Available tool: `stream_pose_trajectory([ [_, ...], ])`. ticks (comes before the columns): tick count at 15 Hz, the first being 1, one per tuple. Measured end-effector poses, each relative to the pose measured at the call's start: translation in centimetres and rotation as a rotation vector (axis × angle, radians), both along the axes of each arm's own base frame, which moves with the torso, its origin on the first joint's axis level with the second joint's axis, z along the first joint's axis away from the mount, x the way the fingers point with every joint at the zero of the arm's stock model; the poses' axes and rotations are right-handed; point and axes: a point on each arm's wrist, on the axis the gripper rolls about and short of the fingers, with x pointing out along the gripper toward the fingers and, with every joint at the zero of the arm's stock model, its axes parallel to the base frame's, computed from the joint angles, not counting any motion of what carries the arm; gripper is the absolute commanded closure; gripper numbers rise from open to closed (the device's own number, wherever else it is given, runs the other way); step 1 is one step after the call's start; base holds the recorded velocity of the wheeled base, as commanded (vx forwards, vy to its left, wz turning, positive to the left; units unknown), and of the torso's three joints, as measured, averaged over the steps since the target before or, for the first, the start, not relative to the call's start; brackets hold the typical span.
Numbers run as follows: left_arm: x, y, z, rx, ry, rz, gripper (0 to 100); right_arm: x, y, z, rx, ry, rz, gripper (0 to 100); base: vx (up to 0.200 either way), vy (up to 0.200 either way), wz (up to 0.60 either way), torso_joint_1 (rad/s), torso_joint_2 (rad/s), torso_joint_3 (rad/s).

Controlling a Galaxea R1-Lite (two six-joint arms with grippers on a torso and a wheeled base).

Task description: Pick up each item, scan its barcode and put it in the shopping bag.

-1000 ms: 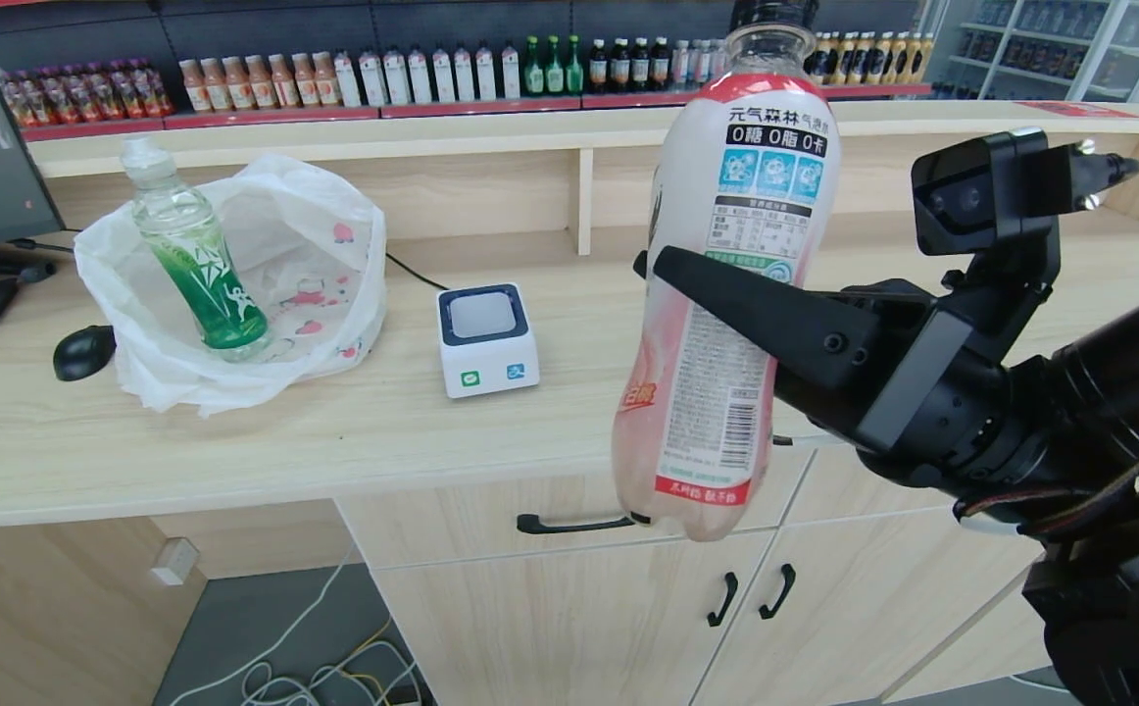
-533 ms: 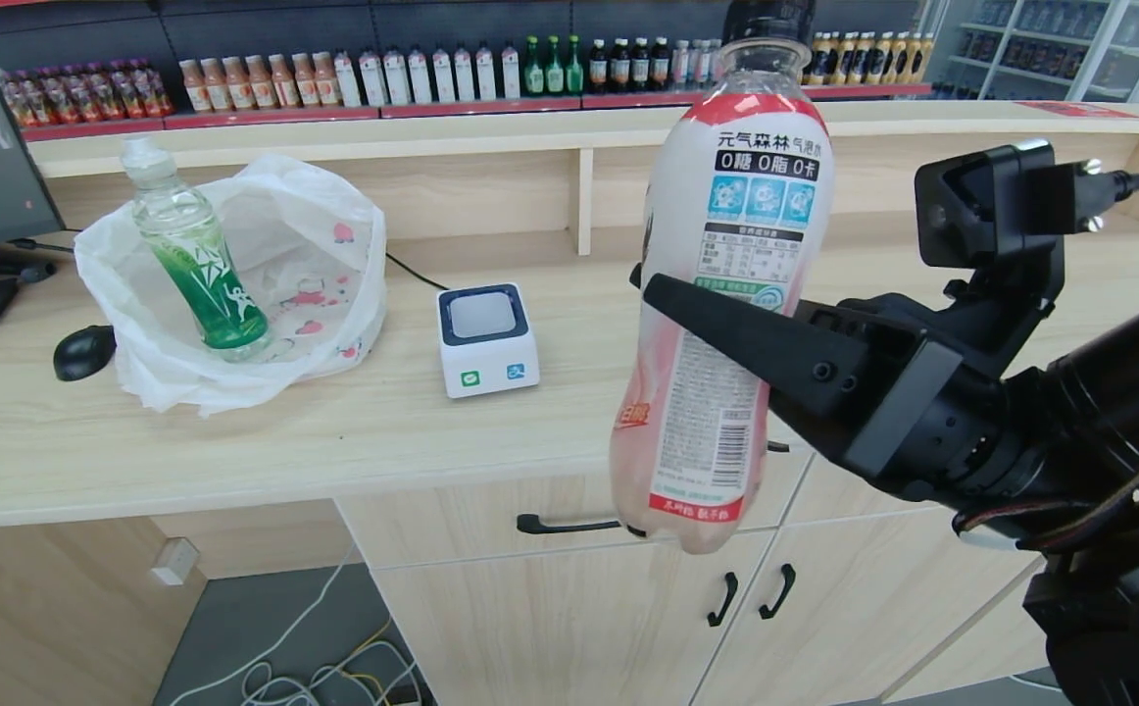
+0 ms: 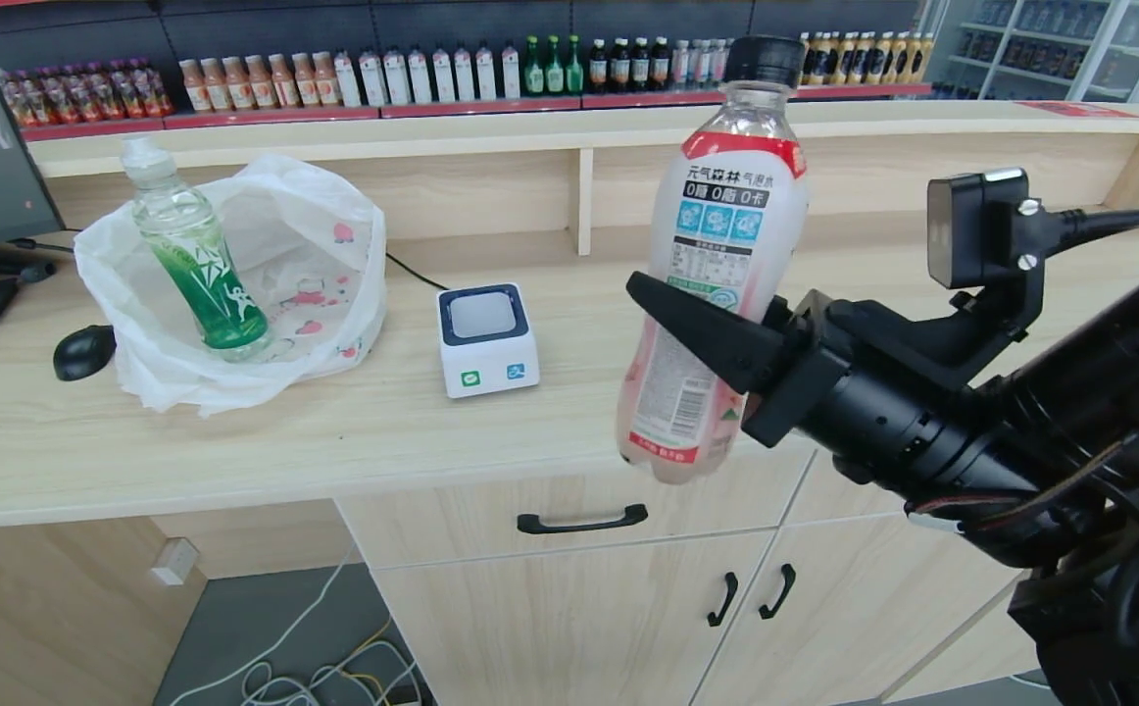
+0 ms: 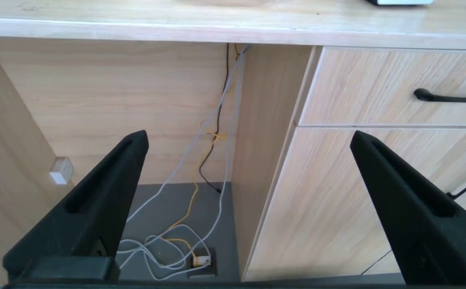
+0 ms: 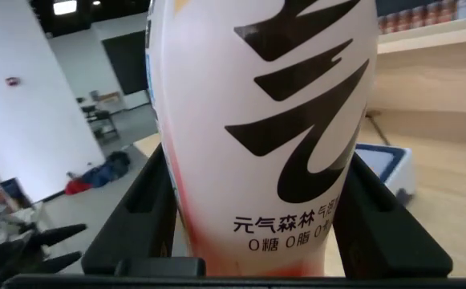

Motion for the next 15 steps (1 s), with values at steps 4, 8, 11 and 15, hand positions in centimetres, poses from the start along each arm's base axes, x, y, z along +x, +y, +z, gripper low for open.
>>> stream_pose_trajectory([
  [4, 0.0, 0.0, 0.0, 0.012, 0.000, 0.000, 0, -0.5, -1.1, 0.5, 0.032, -0.010, -0.290, 100, 0.000, 0.000, 0.00, 0.000, 0.00, 0.000],
  [8, 0.0, 0.0, 0.0, 0.016, 0.001, -0.002, 0, -0.5, -3.5, 0.8, 0.037, -0.012, -0.541, 100, 0.000, 0.000, 0.00, 0.000, 0.00, 0.000],
  [11, 0.0, 0.0, 0.0, 0.016, 0.001, -0.002, 0, 0.1, -5.0, 1.0, 0.036, -0.016, -0.679, 100, 0.000, 0.000, 0.00, 0.000, 0.00, 0.000],
  [15, 0.0, 0.0, 0.0, 0.014, 0.001, -0.002, 0, 0.8, -6.6, 0.6, 0.048, 0.009, -0.788, 100, 0.000, 0.050, 0.00, -0.002, 0.00, 0.002],
])
